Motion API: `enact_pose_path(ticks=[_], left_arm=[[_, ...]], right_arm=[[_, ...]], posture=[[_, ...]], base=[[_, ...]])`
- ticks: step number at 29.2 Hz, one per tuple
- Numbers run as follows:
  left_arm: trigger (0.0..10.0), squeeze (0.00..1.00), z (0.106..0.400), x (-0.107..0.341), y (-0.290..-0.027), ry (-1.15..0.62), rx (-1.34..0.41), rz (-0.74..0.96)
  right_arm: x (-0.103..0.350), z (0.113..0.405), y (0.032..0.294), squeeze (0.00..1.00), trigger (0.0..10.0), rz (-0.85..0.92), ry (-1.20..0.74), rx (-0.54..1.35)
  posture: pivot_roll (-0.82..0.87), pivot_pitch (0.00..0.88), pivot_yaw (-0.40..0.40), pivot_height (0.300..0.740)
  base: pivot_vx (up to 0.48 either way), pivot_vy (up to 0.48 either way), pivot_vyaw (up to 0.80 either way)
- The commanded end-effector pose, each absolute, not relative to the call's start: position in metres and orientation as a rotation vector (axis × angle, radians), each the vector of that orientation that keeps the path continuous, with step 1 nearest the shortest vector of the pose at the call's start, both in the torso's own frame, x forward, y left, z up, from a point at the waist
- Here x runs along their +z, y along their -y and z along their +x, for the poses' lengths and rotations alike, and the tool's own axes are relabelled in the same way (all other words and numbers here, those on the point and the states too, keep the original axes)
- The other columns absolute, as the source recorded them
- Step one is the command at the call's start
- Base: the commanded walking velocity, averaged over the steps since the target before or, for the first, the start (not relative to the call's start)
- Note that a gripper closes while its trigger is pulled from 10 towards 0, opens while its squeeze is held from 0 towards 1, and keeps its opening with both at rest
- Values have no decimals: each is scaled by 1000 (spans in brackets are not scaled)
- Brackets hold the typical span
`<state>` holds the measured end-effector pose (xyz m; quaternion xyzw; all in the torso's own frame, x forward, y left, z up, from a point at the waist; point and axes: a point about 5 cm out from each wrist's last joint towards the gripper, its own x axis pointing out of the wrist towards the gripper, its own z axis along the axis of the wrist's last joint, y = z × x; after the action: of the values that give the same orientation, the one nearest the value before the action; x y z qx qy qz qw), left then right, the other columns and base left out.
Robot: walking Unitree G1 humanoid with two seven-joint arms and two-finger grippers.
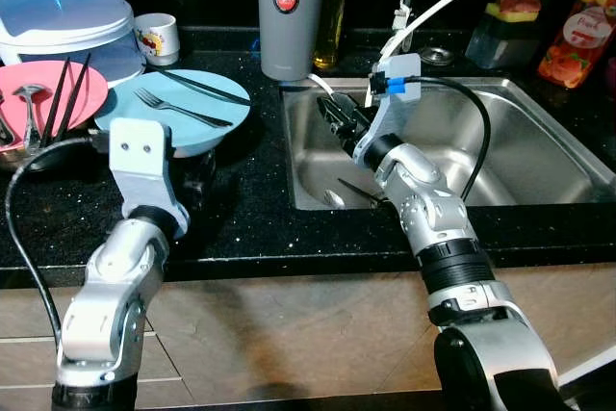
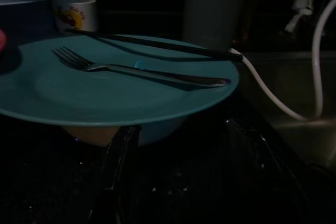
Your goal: Kitchen organization
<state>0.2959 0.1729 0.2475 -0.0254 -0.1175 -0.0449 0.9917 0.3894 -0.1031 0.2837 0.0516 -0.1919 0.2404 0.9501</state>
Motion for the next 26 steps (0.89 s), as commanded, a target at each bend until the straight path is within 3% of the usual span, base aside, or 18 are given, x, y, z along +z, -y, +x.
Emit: enact_pose_path(ticks=[1, 8, 18, 26], left_arm=[[10000, 0, 300, 247, -175, 213, -62, -116], [10000, 0, 306, 248, -181, 189, 4, -217], [10000, 0, 300, 226, -171, 66, -2, -224], [10000, 0, 302, 249, -177, 212, 28, -458]], right_arm=[[282, 390, 103, 0, 10000, 112, 373, 494], [281, 390, 105, 0, 10000, 100, 372, 490], [277, 391, 108, 0, 10000, 66, 361, 489], [277, 391, 106, 0, 10000, 40, 363, 493]], posture=[[82, 80, 2, 740], [78, 87, 5, 740], [78, 92, 3, 740], [78, 90, -2, 740]], base=[[0, 0, 0], [0, 0, 0], [0, 0, 0], [0, 0, 0]])
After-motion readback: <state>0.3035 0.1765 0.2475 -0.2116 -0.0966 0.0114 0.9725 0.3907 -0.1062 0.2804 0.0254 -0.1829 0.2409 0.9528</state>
